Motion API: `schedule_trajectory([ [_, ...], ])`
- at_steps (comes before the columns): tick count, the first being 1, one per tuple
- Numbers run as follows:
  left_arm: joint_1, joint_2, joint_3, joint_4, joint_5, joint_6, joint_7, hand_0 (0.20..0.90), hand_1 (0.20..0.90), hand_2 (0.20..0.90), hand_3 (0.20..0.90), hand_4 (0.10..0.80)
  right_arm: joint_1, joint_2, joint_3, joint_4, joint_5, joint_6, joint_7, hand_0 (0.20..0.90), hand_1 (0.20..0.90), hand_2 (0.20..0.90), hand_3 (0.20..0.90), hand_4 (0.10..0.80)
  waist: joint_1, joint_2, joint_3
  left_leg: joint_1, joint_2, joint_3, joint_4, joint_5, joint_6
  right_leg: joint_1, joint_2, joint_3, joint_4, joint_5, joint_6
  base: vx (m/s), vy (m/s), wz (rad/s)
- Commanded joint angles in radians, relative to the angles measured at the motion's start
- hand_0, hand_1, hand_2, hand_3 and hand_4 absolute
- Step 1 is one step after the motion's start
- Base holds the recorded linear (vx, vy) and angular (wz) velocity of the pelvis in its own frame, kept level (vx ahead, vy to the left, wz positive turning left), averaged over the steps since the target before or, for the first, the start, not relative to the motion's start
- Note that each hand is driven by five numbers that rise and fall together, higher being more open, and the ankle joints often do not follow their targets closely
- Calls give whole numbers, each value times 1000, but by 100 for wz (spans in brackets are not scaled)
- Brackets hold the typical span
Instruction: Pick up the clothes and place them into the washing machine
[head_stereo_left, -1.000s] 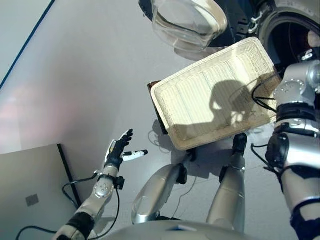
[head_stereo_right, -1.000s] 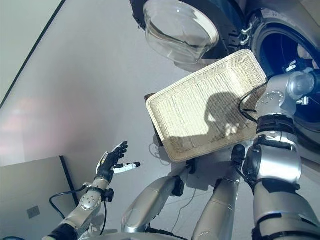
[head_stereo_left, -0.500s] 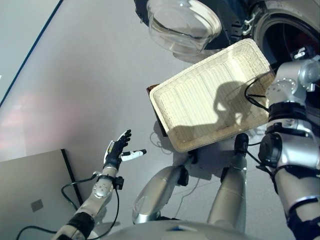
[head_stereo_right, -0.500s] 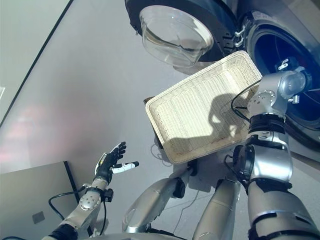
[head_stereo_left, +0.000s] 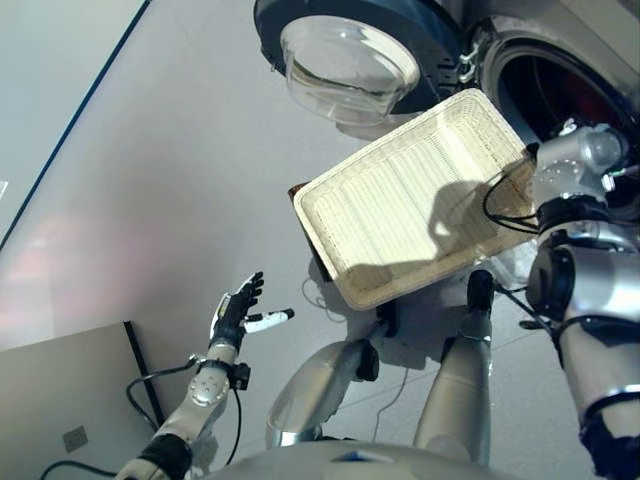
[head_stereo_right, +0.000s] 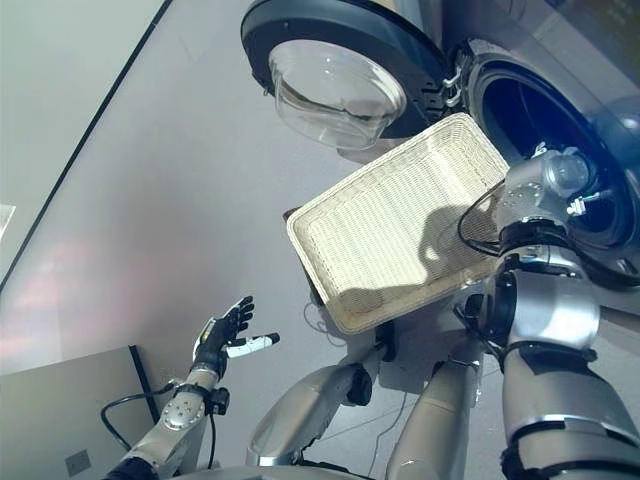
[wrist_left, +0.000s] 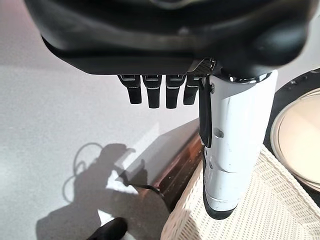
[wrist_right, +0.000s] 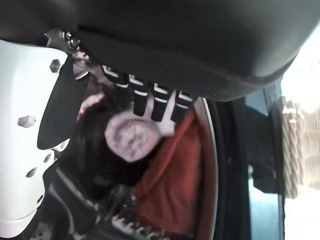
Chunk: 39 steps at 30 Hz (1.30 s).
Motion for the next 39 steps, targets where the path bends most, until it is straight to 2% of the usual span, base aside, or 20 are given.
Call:
schedule_trajectory([
  [1, 48, 17, 17, -9, -27, -16, 30, 900, 900, 900, 900, 800, -67, -142, 160, 25, -35, 3, 26, 900, 900, 900, 900, 800, -32, 64, -67, -99, 28, -49, 56, -1, -131, 26, 82, -52, 112, -152, -81, 0, 0, 0],
  [6, 60, 19, 20, -3, -39, -13, 20, 900, 900, 900, 900, 800, -85, -135, 205, 64, -44, 34, 61, 900, 900, 900, 900, 800, -35, 53, -70, -98, 30, -44, 61, -3, -131, 26, 87, -49, 111, -149, -83, 0, 0, 0],
  [11, 57, 19, 23, 28, -51, -8, -4, 900, 900, 900, 900, 800, -95, -135, 243, 124, 13, 56, 160, 900, 900, 900, 900, 800, -40, 38, -63, -102, 36, -40, 69, -4, -133, 25, 92, -48, 112, -147, -87, -22, 7, -1],
  [13, 56, 16, 25, 29, -59, -9, -4, 900, 900, 900, 900, 800, -90, -127, 233, 96, 37, 36, 164, 900, 900, 900, 900, 800, -41, 36, -62, -103, 36, -39, 72, -5, -133, 24, 94, -46, 114, -148, -88, -8, 9, -2],
  [16, 64, -6, 35, 35, -74, -17, -3, 900, 900, 900, 900, 800, -10, -83, 205, -97, 24, -46, 170, 900, 900, 900, 900, 800, -49, 35, -50, -107, 39, -35, 78, -2, -133, 25, 97, -40, 114, -148, -88, -24, 12, -6],
  [17, 70, -10, 38, 47, -74, -23, -8, 900, 900, 900, 900, 800, 50, -78, 204, -150, -2, -48, 211, 900, 900, 900, 900, 800, -50, 30, -48, -106, 40, -35, 81, -2, -133, 27, 97, -41, 115, -147, -88, -28, 0, -11],
  [19, 59, 9, 43, 59, -62, -27, -12, 900, 900, 900, 900, 800, 30, -137, 255, 8, -54, 42, 253, 900, 900, 900, 900, 800, -38, 21, -56, -104, 41, -37, 80, 0, -135, 30, 95, -46, 116, -145, -89, -16, -2, -4],
  [20, 56, 6, 43, 59, -62, -27, -12, 900, 900, 900, 900, 800, 16, -143, 263, 22, -49, 41, 261, 900, 900, 900, 900, 800, -38, 24, -54, -105, 41, -37, 80, 0, -135, 29, 96, -45, 116, -145, -89, -21, -16, 4],
  [21, 52, 26, 44, 59, -49, -23, -26, 900, 900, 900, 900, 800, -9, -181, 313, 132, -100, 121, 297, 900, 900, 900, 900, 800, -31, 18, -62, -104, 43, -38, 80, 0, -136, 33, 94, -50, 115, -145, -90, -17, -20, 9],
  [22, 52, 31, 51, 51, -48, -22, -38, 900, 900, 900, 900, 800, -56, -187, 373, 199, -145, 161, 333, 900, 900, 900, 900, 800, -27, 21, -65, -105, 44, -40, 81, 1, -136, 31, 94, -53, 113, -142, -91, -18, -19, 7],
  [25, 60, 45, 67, 24, -51, -17, -50, 900, 900, 900, 900, 800, -46, -164, 430, 229, -254, 189, 363, 900, 900, 900, 900, 800, -15, 20, -70, -104, 43, -43, 83, 6, -135, 32, 95, -55, 111, -137, -91, -17, -2, 6],
  [29, 61, 27, 82, 35, -51, -12, -51, 900, 900, 900, 900, 800, 25, -118, 397, 160, -228, 155, 375, 900, 900, 900, 900, 800, -15, 9, -62, -108, 45, -42, 86, 9, -134, 29, 101, -56, 115, -137, -91, -17, -7, -4],
  [32, 52, 21, 86, 56, -42, -9, -62, 900, 900, 900, 900, 800, 79, -81, 422, 168, -275, 170, 426, 900, 900, 900, 900, 800, -13, 1, -56, -112, 47, -48, 92, 11, -134, 31, 104, -56, 116, -135, -94, -35, -20, -2],
  [33, 53, 25, 99, 53, -44, -10, -62, 900, 900, 900, 900, 800, 106, -44, 422, 153, -295, 167, 416, 900, 900, 900, 900, 800, -10, -1, -55, -114, 48, -49, 93, 12, -134, 31, 105, -57, 115, -135, -95, 0, 0, 0],
  [39, 49, 22, 129, 65, -44, -13, -63, 900, 900, 900, 900, 800, 216, 47, 427, 75, -325, 152, 453, 900, 900, 900, 900, 800, -8, -17, -47, -117, 50, -52, 102, 15, -133, 34, 108, -63, 119, -133, -98, 0, 0, 0],
])
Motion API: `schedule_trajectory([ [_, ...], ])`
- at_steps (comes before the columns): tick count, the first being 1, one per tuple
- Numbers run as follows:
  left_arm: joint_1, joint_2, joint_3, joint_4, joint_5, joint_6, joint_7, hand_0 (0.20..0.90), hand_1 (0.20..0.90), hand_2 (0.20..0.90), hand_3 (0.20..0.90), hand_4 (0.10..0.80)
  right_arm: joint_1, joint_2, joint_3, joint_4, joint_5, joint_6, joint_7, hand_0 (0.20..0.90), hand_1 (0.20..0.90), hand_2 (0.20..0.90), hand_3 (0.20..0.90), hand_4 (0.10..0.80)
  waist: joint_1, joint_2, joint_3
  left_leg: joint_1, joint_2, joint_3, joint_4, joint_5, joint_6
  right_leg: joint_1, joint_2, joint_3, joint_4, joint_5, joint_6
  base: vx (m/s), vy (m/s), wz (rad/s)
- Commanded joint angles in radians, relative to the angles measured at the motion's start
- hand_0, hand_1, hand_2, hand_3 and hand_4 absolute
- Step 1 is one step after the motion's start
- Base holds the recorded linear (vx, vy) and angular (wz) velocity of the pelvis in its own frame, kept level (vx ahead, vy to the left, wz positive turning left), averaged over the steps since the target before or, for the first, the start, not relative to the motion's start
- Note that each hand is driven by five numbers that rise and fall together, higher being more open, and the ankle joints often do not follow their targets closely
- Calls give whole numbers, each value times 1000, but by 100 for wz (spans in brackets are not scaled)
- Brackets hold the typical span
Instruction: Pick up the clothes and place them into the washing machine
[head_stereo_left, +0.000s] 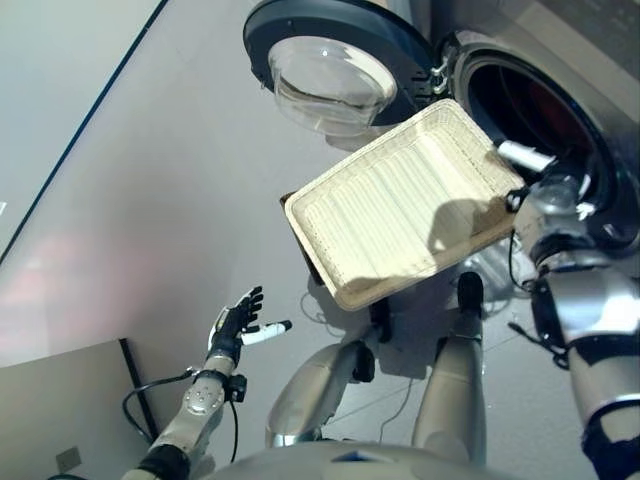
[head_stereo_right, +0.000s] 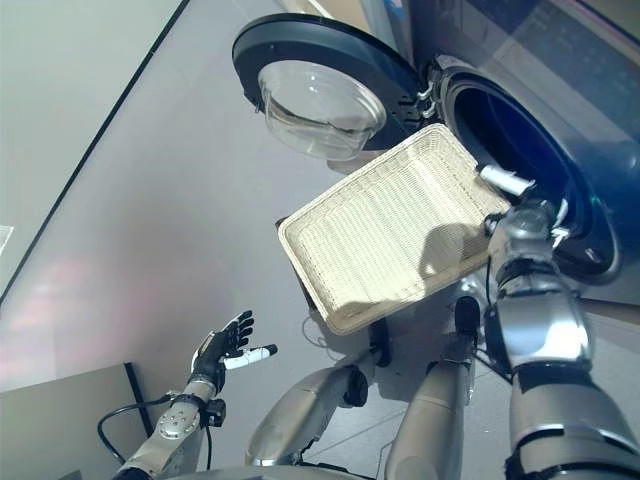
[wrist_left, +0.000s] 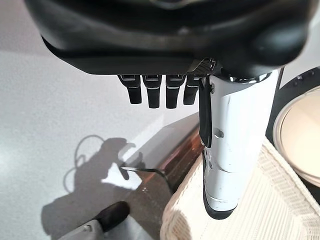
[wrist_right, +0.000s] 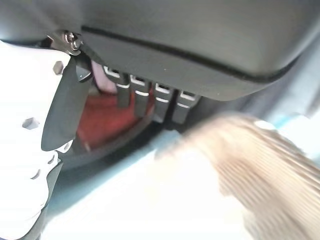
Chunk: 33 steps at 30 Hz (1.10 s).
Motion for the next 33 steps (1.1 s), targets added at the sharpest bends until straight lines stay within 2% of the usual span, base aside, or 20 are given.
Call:
schedule_trajectory([
  [1, 11, 37, 74, 26, -3, -25, 19, 900, 900, 900, 900, 800, 16, 0, 76, -74, -49, -62, 28, 900, 900, 900, 900, 800, 29, 1, -37, -117, 22, -49, 58, 29, -117, 15, 76, -66, 115, -146, -84, 0, 0, 0],
  [5, 9, 39, 101, 32, -9, -24, 17, 900, 900, 900, 900, 800, 72, 52, 100, -123, -85, -58, 53, 900, 900, 900, 900, 800, 30, -21, -33, -117, 24, -54, 66, 30, -117, 21, 77, -73, 118, -143, -86, 0, 0, 0],
  [7, 8, 57, 115, 18, -4, -25, 12, 900, 900, 900, 900, 800, 76, 73, 174, -146, -186, -34, 72, 900, 900, 900, 900, 800, 36, -39, -28, -122, 24, -57, 80, 30, -115, 21, 75, -79, 125, -140, -88, -46, -32, 4],
  [11, 8, 64, 132, 7, -8, -30, 17, 900, 900, 900, 900, 800, 105, 89, 167, -186, -184, -43, 70, 900, 900, 900, 900, 800, 40, -56, -17, -131, 24, -62, 97, 29, -114, 21, 75, -84, 133, -139, -89, -33, -33, 14],
  [16, -1, 56, 147, 20, 18, -30, 25, 900, 900, 900, 900, 800, 225, 129, 172, -256, -203, -62, 86, 900, 900, 900, 900, 800, 40, -88, -17, -108, 30, -76, 99, 30, -117, 55, 77, -99, 132, -140, -88, 23, -36, 11],
  [17, 8, 54, 163, 25, 25, -30, 25, 900, 900, 900, 900, 800, 308, 136, 182, -349, -232, -66, 92, 900, 900, 900, 900, 800, 40, -112, -26, -83, 33, -81, 89, 30, -119, 86, 79, -109, 120, -139, -86, 76, -49, 13],
  [20, 10, 46, 169, 68, 42, -23, 25, 900, 900, 900, 900, 800, 375, 142, 170, -339, -236, -69, 100, 900, 900, 900, 900, 800, 42, -134, -40, -54, 35, -89, 80, 28, -119, 125, 81, -116, 103, -140, -82, 79, -44, 10],
  [21, 13, 32, 174, 123, 62, -15, 19, 900, 900, 900, 900, 800, 465, 158, 155, -363, -240, -74, 113, 900, 900, 900, 900, 800, 40, -165, -60, -13, 38, -96, 66, 28, -123, 175, 85, -128, 75, -141, -78, 110, -55, 2],
  [22, 13, 32, 174, 123, 62, -15, 19, 900, 900, 900, 900, 800, 466, 158, 155, -364, -240, -74, 113, 900, 900, 900, 900, 800, 40, -165, -59, -12, 38, -96, 65, 28, -123, 176, 85, -128, 74, -140, -78, 159, -93, 1],
  [23, 13, 16, 178, 193, 84, 0, 11, 900, 900, 900, 900, 800, 550, 172, 143, -392, -247, -80, 127, 900, 900, 900, 900, 800, 35, -196, -82, 28, 43, -104, 47, 28, -125, 221, 86, -142, 45, -138, -72, 69, -44, -1],
  [24, 13, 16, 178, 193, 84, 0, 11, 900, 900, 900, 900, 800, 550, 172, 143, -392, -247, -79, 127, 900, 900, 900, 900, 800, 36, -195, -84, 27, 43, -104, 44, 32, -125, 220, 87, -143, 40, -133, -72, 115, -80, -1],
  [27, 5, -15, 187, 311, 127, 21, 0, 900, 900, 900, 900, 800, 683, 164, 122, -503, -320, -91, 115, 900, 900, 900, 900, 800, 21, -241, -119, 90, 53, -111, 14, 33, -128, 291, 90, -158, -11, -129, -62, 111, -73, 9],
  [28, 4, -37, 176, 386, 170, 37, -17, 900, 900, 900, 900, 800, 768, 173, 67, -500, -282, -114, 134, 900, 900, 900, 900, 800, 8, -269, -141, 142, 56, -116, -5, 26, -131, 344, 95, -170, -42, -130, -56, 121, -66, 2],
  [30, 6, -55, 190, 418, 135, 46, -62, 900, 900, 900, 900, 800, 830, 186, 32, -499, -273, -120, 144, 900, 900, 900, 900, 800, -3, -290, -168, 176, 59, -113, -24, 26, -130, 377, 101, -176, -66, -124, -53, 91, -47, 9],
  [33, 19, -64, 204, 451, 189, 55, -79, 900, 900, 900, 900, 800, 925, 209, 3, -483, -300, -114, 157, 900, 900, 900, 900, 800, -17, -314, -208, 232, 67, -108, -43, 19, -130, 431, 107, -176, -92, -121, -49, 57, -18, -2],
])
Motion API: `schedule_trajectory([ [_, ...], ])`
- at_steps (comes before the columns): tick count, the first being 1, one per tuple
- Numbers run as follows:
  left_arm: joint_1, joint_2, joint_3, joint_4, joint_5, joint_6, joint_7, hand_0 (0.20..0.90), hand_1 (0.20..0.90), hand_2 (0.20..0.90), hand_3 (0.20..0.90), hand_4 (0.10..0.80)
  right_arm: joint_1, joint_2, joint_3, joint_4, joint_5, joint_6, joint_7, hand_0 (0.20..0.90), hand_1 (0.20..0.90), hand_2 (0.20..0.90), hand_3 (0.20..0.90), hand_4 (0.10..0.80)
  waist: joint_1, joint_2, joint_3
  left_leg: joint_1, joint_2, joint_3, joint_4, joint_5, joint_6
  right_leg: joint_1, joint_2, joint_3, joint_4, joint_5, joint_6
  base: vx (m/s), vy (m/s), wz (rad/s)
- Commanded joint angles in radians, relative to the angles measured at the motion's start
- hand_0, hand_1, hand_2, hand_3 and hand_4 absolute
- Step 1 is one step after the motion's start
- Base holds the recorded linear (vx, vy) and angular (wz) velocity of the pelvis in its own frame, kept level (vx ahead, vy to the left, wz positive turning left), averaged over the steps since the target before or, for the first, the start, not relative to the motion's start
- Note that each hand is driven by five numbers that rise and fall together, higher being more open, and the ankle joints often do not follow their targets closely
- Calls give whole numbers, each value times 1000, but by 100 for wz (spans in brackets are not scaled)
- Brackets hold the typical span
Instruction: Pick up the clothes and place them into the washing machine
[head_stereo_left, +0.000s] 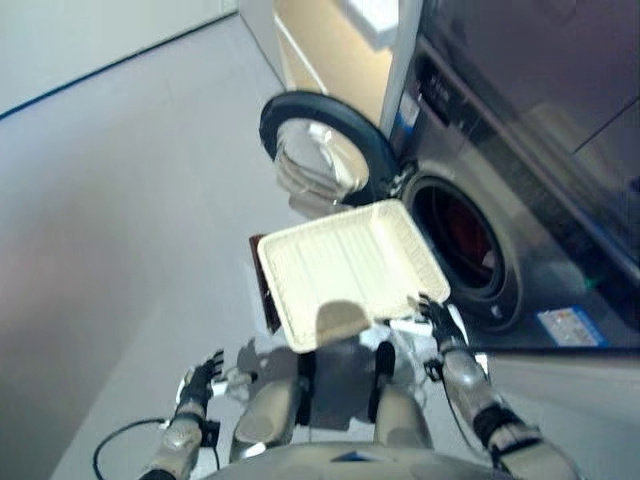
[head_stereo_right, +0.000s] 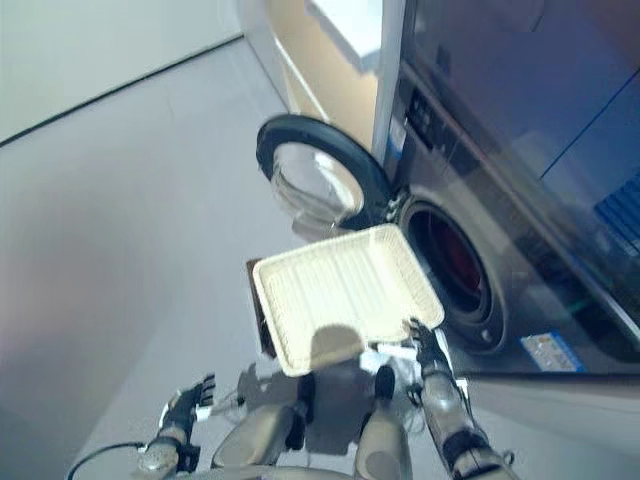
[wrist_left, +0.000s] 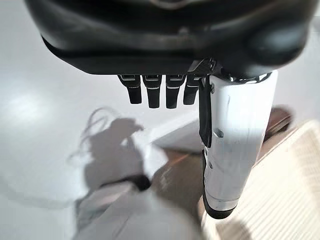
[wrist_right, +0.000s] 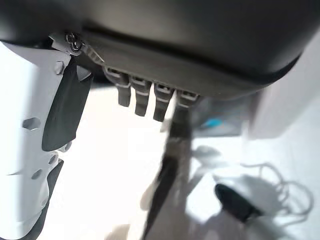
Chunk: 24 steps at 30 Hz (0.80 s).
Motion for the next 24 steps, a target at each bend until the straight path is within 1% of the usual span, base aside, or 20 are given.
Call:
schedule_trajectory([
  [1, -30, 1, 35, 12, 44, -31, -8, 900, 900, 900, 900, 800, 10, -32, -18, -51, -20, -60, 7, 900, 900, 900, 900, 800, 7, 24, -75, -46, 17, -10, 1, 54, -89, 49, 73, -33, 63, -104, -20, 36, 2, 0],
  [2, -19, -5, 42, 25, 87, -41, 7, 900, 900, 900, 900, 800, 70, -16, -45, -43, -34, -66, 0, 900, 900, 900, 900, 800, -4, 11, -98, -18, 19, -1, -5, 49, -90, 77, 76, -30, 48, -101, -16, 22, 7, -4],
  [3, -19, -9, 50, 52, 98, -38, 7, 900, 900, 900, 900, 800, 90, -8, -51, -26, -44, -66, 0, 900, 900, 900, 900, 800, -9, 4, -112, -4, 21, 4, -9, 46, -90, 88, 78, -26, 41, -98, -14, 38, 10, -8],
  [7, -30, -29, 76, 125, 127, -19, 11, 900, 900, 900, 900, 800, 130, 37, -66, 115, -57, -45, -1, 900, 900, 900, 900, 800, -17, -14, -164, 53, 25, 20, -49, 48, -96, 135, 80, -9, -15, -67, -4, 26, 2, -12],
  [8, -30, -29, 76, 125, 128, -19, 11, 900, 900, 900, 900, 800, 129, 37, -66, 116, -57, -46, -1, 900, 900, 900, 900, 800, -17, -14, -164, 54, 25, 21, -50, 48, -96, 136, 80, -9, -16, -66, -4, 30, 7, -8],
  [9, -40, -40, 88, 163, 117, -6, 1, 900, 900, 900, 900, 800, 131, 59, -57, 200, -81, -24, -3, 900, 900, 900, 900, 800, -19, -17, -185, 87, 28, 25, -76, 53, -96, 158, 85, -10, -25, -66, -4, 21, 5, -8],
  [12, -58, -49, 88, 218, 146, 16, -10, 900, 900, 900, 900, 800, 126, 89, -36, 308, -114, 10, 14, 900, 900, 900, 900, 800, -23, -29, -206, 126, 33, 33, -100, 58, -97, 193, 87, -15, -21, -76, -6, 40, -3, -2],
  [19, -64, -59, 84, 233, 130, 41, -49, 900, 900, 900, 900, 800, 114, 98, -45, 453, -130, 60, 54, 900, 900, 900, 900, 800, -22, -38, -242, 176, 30, 24, -88, 32, -85, 245, 87, -21, -16, -95, -9, 48, 3, 1],
  [22, -68, -59, 80, 231, 130, 45, -55, 900, 900, 900, 900, 800, 95, 79, -68, 457, -115, 62, 53, 900, 900, 900, 900, 800, -19, -38, -259, 194, 29, 21, -90, 23, -82, 262, 86, -19, -17, -101, -10, 38, 3, 2],
  [24, -67, -61, 74, 235, 139, 49, -61, 900, 900, 900, 900, 800, 85, 73, -56, 454, -126, 66, 55, 900, 900, 900, 900, 800, -18, -38, -263, 201, 29, 18, -90, 20, -81, 267, 85, -21, -18, -103, -10, 0, 0, 0],
])
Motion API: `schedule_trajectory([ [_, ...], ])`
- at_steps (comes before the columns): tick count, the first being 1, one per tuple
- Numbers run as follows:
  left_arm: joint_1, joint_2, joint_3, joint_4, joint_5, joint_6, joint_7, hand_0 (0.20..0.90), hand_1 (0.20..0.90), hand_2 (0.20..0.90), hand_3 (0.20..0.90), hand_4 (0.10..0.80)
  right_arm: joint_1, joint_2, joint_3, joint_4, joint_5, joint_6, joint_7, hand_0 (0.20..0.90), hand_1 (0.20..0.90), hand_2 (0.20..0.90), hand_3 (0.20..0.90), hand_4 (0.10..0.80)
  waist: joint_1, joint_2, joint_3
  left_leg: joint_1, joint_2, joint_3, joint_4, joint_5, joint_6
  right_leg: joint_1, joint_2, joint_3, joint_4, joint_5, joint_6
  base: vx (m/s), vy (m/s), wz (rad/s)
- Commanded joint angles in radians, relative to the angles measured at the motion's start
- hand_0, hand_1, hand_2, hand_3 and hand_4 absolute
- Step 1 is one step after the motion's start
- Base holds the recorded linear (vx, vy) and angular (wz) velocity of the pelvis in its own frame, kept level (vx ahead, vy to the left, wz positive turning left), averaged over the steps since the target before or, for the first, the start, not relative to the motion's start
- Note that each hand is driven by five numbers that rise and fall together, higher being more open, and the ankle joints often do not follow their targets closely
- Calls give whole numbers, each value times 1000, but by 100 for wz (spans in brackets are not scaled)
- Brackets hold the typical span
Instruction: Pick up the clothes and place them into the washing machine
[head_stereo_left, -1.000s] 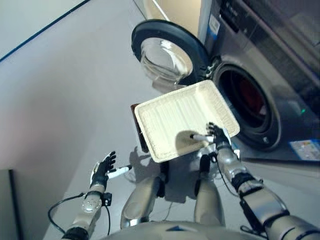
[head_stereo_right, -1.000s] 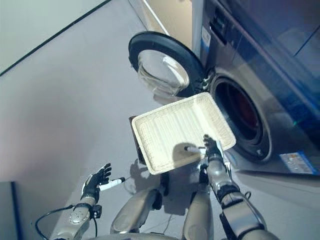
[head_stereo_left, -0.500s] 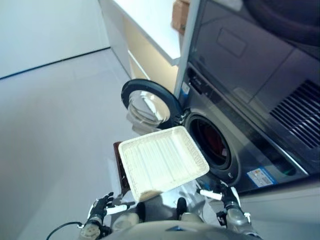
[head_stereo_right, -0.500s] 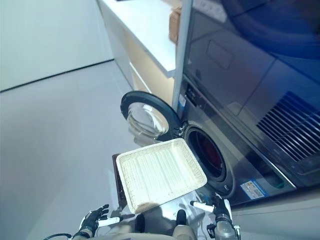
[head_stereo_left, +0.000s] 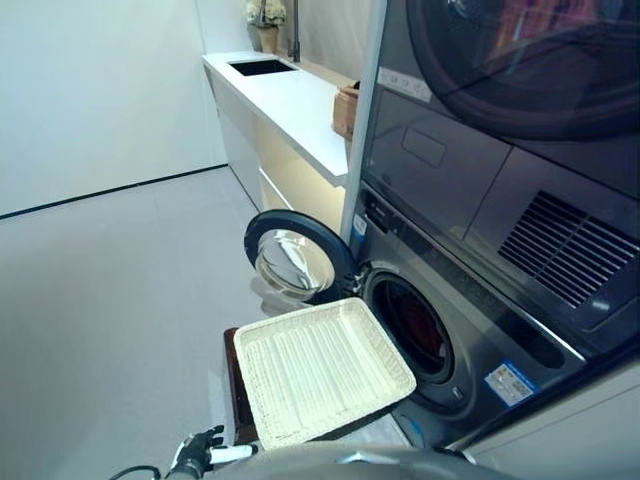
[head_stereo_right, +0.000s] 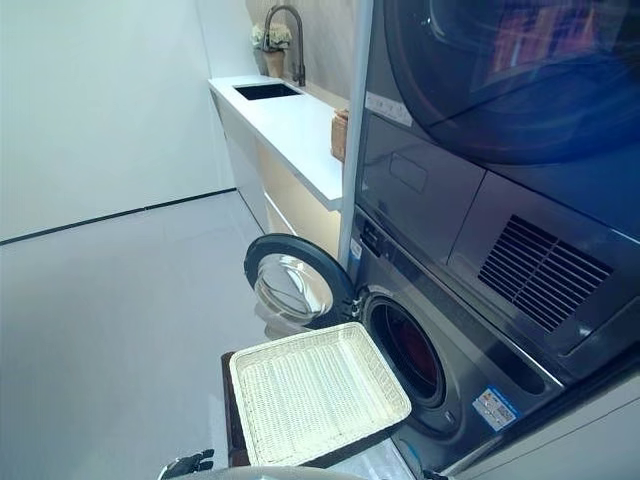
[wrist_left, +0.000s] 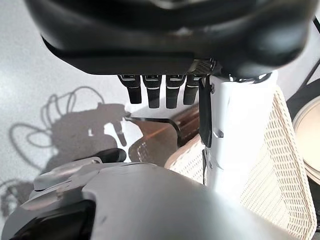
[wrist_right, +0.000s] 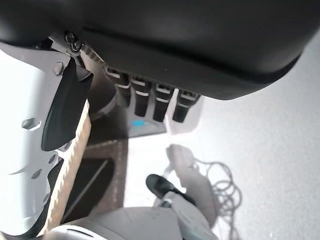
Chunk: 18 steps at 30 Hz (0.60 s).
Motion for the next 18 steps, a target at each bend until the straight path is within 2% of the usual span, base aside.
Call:
schedule_trajectory([
  [1, -67, -21, 11, 43, 9, -21, -15, 900, 900, 900, 900, 800, -47, -45, 12, 34, -30, -3, -1, 900, 900, 900, 900, 800, -1, 18, -20, -42, -2, 4, 42, 27, -73, 40, 58, -19, 76, -92, 0, 0, 0, 0],
  [18, -71, -42, -17, 35, 9, -25, -1, 900, 900, 900, 900, 800, -64, -46, 33, 39, -63, 3, -22, 900, 900, 900, 900, 800, -5, 32, -19, -38, -2, -4, 31, 20, -70, 41, 51, -14, 68, -94, 3, 0, 0, 0],
])
